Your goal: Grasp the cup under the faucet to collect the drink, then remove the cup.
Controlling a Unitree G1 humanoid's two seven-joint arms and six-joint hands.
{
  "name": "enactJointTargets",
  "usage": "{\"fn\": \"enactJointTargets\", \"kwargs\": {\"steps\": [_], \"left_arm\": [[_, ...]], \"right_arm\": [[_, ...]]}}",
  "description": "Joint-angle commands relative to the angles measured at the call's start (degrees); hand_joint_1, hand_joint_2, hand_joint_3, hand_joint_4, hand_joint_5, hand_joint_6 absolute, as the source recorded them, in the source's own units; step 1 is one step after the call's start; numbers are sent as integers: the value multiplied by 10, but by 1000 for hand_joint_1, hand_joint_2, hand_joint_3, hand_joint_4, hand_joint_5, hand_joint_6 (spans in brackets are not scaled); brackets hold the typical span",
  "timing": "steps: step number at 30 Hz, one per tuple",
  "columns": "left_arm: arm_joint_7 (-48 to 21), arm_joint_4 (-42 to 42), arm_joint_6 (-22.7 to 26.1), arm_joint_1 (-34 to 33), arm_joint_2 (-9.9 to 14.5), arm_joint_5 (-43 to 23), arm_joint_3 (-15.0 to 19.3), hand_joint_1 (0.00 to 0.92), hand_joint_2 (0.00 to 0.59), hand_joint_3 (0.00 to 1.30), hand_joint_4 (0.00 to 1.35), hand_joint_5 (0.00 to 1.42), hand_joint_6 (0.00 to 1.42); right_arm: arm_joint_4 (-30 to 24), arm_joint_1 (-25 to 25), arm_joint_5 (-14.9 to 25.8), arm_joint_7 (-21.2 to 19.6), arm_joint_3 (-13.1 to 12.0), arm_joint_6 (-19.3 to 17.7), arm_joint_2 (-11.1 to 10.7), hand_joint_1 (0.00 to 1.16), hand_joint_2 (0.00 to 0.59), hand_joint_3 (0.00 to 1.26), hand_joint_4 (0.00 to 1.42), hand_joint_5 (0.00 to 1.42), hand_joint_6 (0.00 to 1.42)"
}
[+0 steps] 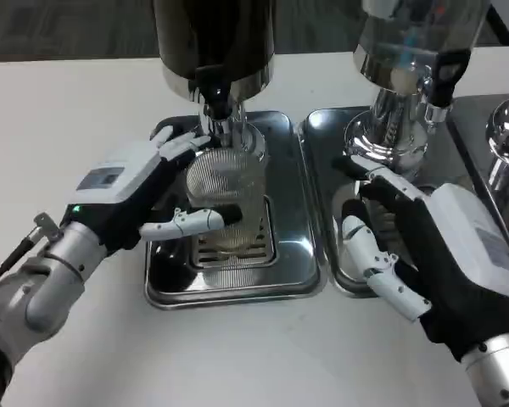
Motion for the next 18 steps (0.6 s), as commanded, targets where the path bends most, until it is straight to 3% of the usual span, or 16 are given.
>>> {"fn": "enactJointTargets", "kwargs": {"steps": [1,5,11,18], "left_arm": [[21,-18,-1,5,15,0,6,1,91,164,0,0,94],[59,-51,0,15,35,23,-1,86,81,171,0,0,140],[50,-83,-19,33,46,1,16,98,67,174,0,0,151],[6,-175,-57,103,107,-54,75,64,56,168,0,27,173]], "right_arm": [[2,1,4,-2,0,2,1,47,484,208,196,246,227],[6,-2,7,-2,0,2,-1,47,484,208,197,246,229],[9,-6,10,-1,0,2,-3,47,484,207,197,246,230],[9,-5,16,-4,-1,4,1,49,489,208,197,246,231]]}}
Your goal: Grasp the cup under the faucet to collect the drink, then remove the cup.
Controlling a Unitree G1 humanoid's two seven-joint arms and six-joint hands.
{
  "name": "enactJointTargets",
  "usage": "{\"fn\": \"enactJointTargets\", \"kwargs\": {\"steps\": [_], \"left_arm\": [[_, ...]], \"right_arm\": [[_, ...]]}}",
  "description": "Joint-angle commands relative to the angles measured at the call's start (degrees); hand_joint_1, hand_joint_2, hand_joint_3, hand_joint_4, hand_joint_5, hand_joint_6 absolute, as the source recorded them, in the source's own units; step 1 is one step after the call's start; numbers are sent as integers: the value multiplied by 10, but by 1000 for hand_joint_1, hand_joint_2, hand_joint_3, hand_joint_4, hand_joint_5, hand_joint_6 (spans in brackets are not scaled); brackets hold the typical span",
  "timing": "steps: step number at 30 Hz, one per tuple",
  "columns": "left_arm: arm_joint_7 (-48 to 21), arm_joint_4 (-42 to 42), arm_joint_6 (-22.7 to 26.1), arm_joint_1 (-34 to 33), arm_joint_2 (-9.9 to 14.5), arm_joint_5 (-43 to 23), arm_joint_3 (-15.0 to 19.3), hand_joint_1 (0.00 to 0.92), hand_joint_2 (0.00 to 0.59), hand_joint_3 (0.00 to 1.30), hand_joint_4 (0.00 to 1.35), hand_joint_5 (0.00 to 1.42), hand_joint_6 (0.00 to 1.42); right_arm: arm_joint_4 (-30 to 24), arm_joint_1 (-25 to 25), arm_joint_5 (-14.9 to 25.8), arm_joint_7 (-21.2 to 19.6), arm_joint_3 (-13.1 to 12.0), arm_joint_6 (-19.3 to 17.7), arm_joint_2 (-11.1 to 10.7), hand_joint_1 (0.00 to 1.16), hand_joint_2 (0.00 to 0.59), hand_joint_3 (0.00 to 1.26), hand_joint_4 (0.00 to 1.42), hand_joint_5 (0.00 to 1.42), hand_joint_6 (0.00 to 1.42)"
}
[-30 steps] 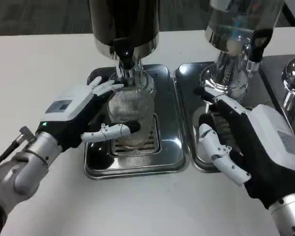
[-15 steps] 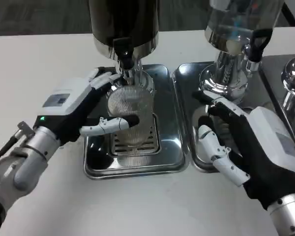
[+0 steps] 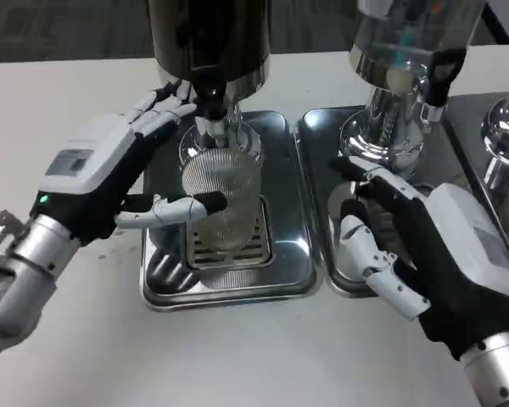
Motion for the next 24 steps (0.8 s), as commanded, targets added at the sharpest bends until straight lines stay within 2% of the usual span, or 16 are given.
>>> {"fn": "enactJointTargets", "kwargs": {"steps": [1,4,8,12,14,17,18,20,24], "left_arm": [[-38,-58,-20,46,53,-40,46,50,53,163,0,31,189],[-75,-85,-34,77,78,-80,76,4,45,152,0,47,200],[-142,-115,-58,118,105,-166,120,0,54,168,37,89,222],[-239,-135,-64,141,106,-281,159,0,59,216,112,175,300],[-315,-145,-50,147,98,-371,177,0,61,314,246,311,431],[-470,-162,11,138,82,-523,204,0,73,418,390,462,552],[-537,-164,51,128,78,-574,213,0,80,422,369,428,538],[-680,-158,159,95,74,-669,234,0,84,384,304,305,405],[-829,-121,309,35,82,-739,259,0,53,332,226,215,289]], "right_arm": [[5,1,8,-6,-1,3,4,49,490,210,197,246,231],[8,0,10,-9,-1,2,6,50,492,214,202,246,231],[13,-4,15,-11,-1,0,7,52,494,224,206,255,222],[22,-13,24,-13,-2,-3,8,53,494,227,207,257,218],[25,-19,26,-15,-1,-4,9,53,495,227,207,257,218],[31,-28,32,-15,-4,-4,10,54,495,237,237,277,227],[33,-30,35,-15,-5,-3,10,54,495,243,254,289,229],[38,-34,41,-15,-6,-3,10,62,491,256,282,308,231],[48,-42,48,-17,-4,-4,12,74,490,259,300,323,244]]}}
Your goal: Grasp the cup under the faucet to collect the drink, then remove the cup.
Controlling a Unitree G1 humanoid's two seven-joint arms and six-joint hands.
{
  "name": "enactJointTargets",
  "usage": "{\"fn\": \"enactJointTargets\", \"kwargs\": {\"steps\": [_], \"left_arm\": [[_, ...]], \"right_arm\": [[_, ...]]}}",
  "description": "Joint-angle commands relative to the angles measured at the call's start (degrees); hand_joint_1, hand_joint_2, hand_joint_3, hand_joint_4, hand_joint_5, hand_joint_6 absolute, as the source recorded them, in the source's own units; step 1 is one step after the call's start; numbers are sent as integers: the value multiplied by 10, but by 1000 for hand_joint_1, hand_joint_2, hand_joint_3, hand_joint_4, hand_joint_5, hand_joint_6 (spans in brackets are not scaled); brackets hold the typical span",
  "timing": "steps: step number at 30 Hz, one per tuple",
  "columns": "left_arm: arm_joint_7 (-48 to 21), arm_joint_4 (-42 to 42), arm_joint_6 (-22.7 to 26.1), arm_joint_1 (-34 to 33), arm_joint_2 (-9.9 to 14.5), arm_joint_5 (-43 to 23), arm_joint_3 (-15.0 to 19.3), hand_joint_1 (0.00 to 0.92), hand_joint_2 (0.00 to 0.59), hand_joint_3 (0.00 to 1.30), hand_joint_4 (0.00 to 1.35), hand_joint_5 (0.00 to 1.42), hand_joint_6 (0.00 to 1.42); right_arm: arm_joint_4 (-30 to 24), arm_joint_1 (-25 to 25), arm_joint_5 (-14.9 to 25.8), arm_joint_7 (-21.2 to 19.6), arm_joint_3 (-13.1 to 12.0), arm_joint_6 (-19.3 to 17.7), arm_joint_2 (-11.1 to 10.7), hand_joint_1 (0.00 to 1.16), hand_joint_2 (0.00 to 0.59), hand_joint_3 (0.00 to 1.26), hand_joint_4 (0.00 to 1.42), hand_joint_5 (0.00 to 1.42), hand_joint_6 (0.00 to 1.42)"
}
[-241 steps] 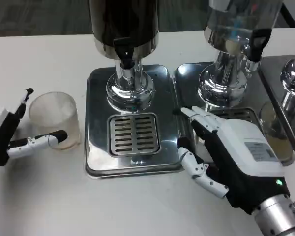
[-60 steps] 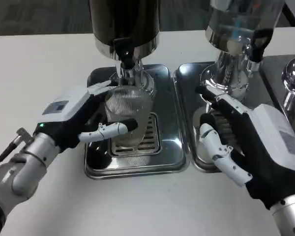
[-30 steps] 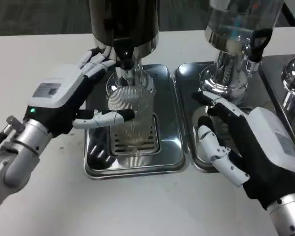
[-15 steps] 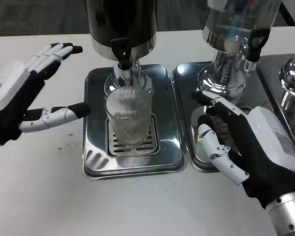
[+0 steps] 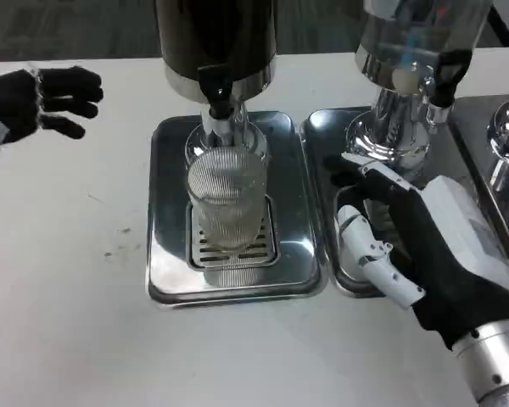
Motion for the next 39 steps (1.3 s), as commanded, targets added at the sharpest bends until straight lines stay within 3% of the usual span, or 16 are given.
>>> {"fn": "enactJointTargets", "kwargs": {"steps": [1,8,16,26,39], "left_arm": [[-209,47,200,-90,0,-103,41,0,54,321,220,210,271],[-321,122,317,-176,-8,-94,84,0,58,238,124,140,178],[-360,161,353,-241,-21,-59,100,0,46,210,84,121,154],[-377,223,336,-303,-48,11,92,0,29,201,90,138,162],[-354,239,295,-326,-95,57,97,0,21,220,104,144,156]], "right_arm": [[23,-16,16,-11,-3,-5,3,75,490,259,302,324,245],[32,-22,22,-18,-3,-5,3,80,490,274,317,328,246],[38,-16,26,-30,0,-5,8,84,490,281,327,340,246],[41,-13,33,-36,-2,-2,10,86,490,288,332,340,246],[39,-8,42,-39,-3,3,14,87,490,298,332,340,246]]}}
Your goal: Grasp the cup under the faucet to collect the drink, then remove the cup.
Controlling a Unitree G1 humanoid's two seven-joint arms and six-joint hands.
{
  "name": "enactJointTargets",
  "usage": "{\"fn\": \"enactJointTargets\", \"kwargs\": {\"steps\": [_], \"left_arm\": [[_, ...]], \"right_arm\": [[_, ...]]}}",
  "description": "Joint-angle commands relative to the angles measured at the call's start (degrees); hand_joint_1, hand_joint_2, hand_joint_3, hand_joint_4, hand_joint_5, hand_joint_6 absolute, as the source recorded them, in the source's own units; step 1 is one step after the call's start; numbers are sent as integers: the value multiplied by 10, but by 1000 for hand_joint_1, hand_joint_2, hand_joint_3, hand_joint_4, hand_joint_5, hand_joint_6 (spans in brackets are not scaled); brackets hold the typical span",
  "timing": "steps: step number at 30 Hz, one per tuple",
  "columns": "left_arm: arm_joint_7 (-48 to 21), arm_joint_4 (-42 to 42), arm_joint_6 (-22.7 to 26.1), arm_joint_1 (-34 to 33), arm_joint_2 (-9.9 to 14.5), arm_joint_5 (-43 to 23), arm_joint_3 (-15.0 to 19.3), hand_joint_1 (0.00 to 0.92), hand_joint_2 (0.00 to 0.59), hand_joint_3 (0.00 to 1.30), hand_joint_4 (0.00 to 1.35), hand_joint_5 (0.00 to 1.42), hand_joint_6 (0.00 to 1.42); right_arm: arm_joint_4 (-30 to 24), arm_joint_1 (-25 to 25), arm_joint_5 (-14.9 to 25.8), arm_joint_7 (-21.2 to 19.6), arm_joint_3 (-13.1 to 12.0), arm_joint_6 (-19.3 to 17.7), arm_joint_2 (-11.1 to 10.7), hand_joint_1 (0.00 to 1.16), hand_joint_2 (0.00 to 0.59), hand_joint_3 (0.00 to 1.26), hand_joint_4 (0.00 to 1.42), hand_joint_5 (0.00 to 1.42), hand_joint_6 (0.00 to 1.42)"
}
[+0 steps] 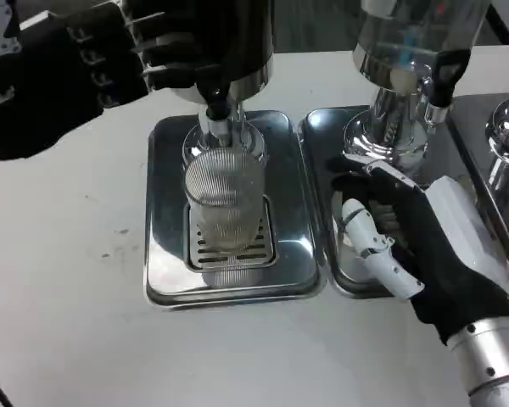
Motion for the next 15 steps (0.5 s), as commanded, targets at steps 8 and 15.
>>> {"fn": "enactJointTargets", "kwargs": {"steps": [8,15], "left_arm": [[31,11,-37,-22,-32,30,2,0,18,231,115,155,151],[17,11,-23,-26,-36,20,8,0,17,232,121,155,150]], "right_arm": [[-1,11,8,-5,-2,5,3,87,490,304,332,340,246],[0,13,7,-7,-2,4,3,87,490,310,332,340,247]]}}
